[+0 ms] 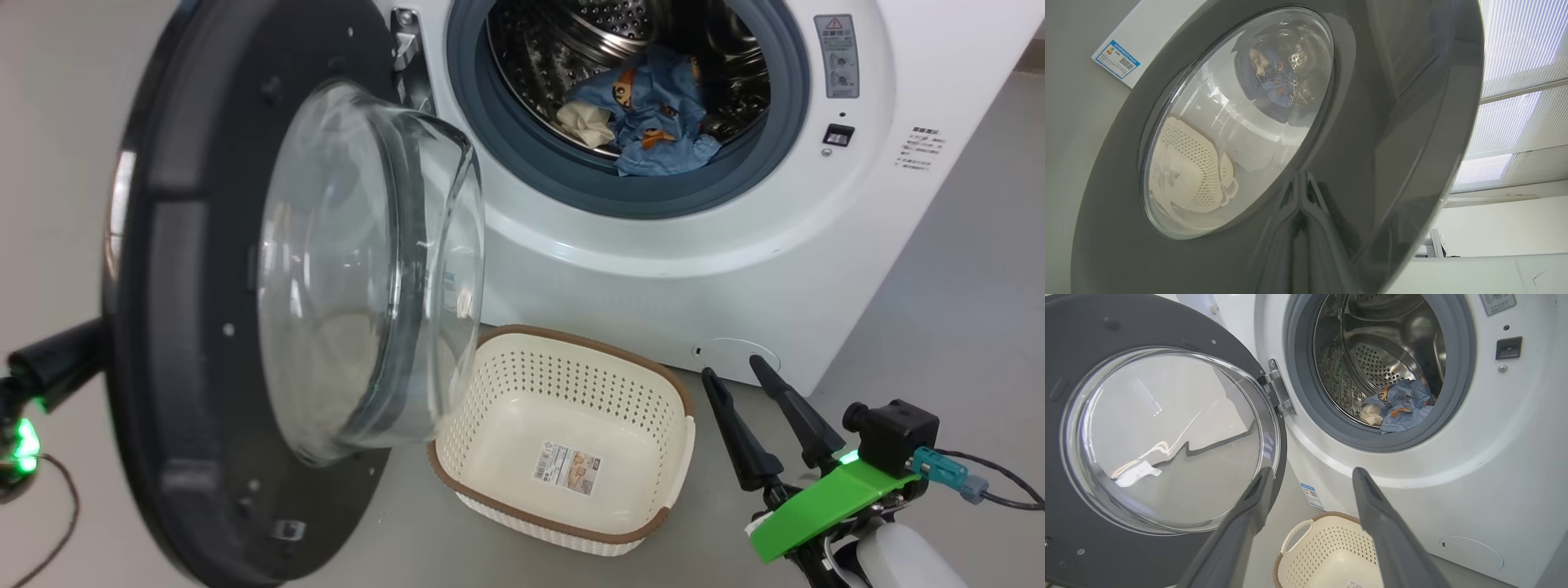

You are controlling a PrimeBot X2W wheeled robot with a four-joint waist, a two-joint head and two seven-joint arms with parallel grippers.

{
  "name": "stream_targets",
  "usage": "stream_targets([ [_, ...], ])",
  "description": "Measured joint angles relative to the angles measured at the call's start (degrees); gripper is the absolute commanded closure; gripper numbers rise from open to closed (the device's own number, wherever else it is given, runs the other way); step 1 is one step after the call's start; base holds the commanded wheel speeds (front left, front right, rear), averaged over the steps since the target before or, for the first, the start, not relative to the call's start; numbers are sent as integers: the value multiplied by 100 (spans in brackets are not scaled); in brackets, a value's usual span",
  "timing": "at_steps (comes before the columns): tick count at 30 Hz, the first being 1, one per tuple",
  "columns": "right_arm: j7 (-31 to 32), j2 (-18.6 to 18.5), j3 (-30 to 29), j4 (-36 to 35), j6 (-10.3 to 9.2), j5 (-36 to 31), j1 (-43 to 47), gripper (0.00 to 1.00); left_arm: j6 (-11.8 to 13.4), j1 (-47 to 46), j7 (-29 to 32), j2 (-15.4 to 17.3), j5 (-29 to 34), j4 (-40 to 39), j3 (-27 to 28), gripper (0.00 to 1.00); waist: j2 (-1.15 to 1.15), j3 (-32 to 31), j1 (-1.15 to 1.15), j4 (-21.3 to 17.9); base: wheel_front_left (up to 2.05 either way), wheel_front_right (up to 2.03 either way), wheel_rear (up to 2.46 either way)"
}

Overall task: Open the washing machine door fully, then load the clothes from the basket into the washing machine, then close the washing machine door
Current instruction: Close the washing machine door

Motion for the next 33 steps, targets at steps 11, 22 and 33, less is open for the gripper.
stream_targets([
  [11, 0, 15, 18, 23, 0, 2, 29, 0, 143, 127, 48, -419, -35, -573, -377, 100, 0, -47, 0, -166, 0, 0, 0],
  [22, 0, 31, 31, 52, 0, 5, 30, 0, 144, 125, -91, -782, -14, -769, -677, 100, 0, -131, 0, -417, 0, 0, 0],
  [33, 0, 46, 27, 53, 0, 21, 28, 0, 83, 27, -269, -965, 37, -732, -805, 100, 0, -54, 0, -665, 0, 0, 0],
])
